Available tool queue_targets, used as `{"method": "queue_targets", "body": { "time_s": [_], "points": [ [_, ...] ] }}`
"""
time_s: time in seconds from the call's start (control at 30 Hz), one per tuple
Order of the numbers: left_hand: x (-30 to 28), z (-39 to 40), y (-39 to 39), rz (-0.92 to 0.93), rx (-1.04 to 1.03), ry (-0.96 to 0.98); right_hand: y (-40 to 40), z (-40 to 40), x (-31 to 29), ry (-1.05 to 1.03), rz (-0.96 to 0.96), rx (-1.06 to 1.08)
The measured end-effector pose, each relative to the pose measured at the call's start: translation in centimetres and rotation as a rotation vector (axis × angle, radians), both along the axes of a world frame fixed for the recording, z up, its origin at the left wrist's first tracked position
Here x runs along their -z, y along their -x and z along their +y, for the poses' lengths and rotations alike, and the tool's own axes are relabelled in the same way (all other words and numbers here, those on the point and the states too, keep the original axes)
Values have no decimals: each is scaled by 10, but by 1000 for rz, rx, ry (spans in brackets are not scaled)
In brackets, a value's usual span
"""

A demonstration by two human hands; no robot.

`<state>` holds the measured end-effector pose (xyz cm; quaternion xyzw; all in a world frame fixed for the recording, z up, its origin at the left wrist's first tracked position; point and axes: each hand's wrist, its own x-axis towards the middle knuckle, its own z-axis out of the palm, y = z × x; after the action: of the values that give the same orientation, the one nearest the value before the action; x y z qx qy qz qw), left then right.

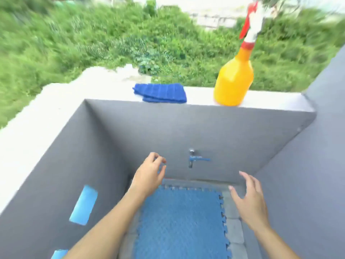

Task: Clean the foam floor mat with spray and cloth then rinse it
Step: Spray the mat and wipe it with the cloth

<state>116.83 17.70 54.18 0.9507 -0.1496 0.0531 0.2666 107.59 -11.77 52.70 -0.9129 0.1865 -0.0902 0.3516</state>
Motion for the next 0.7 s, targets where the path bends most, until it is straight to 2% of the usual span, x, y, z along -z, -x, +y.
{"method": "queue_targets", "body": {
  "time_s": [0.1, 0.17, 0.27, 0.4, 0.53, 0.63, 0.7],
  "points": [
    [-85, -17, -49, -178, -44, 45, -45, -6, -91, 8, -188, 29],
    [-125, -29, -75, -217, -118, 55, -78, -9, -133, -25, -240, 24],
    [-155, -42, -121, -244, -132, -15, -138, -12, -175, -50, -323, 24],
    [-158, -50, -178, -104, -55, -270, -218, -13, -212, -105, -355, 5],
    [-145, -63, -217, 10, -52, -294, -278, -15, -236, -203, -371, 18],
    [-118, -63, -226, 167, -49, -423, -300, -14, -233, -279, -401, 6],
    [-94, -59, -224, 153, -60, -529, -305, -12, -222, -242, -496, 54]
  ]
}}
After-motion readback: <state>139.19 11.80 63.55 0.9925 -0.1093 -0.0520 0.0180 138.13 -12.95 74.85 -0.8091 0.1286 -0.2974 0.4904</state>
